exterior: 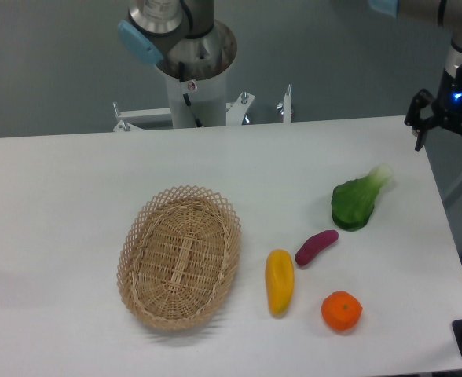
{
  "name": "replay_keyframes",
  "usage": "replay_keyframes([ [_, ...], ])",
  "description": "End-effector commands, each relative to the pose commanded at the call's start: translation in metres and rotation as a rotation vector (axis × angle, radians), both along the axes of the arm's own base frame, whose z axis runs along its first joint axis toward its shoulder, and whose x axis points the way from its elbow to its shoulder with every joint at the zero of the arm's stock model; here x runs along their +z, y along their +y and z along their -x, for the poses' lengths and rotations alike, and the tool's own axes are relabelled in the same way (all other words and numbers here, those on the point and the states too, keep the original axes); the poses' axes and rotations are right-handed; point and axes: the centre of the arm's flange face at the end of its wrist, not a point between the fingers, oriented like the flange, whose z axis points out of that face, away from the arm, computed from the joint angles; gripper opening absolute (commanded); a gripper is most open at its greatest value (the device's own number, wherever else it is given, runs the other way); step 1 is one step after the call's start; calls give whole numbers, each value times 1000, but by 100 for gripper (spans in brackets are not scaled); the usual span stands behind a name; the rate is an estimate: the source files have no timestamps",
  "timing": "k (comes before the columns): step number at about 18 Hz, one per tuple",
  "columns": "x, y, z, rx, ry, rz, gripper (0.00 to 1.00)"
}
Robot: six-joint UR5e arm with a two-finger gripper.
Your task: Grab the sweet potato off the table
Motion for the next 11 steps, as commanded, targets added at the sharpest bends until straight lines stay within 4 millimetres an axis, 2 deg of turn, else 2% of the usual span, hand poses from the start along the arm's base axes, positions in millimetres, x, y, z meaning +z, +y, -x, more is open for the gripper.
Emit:
replay_keyframes([
  [7, -10, -1, -4, 23, -30, -1, 100],
  [11, -26, 17, -16, 58, -56, -10, 100],
])
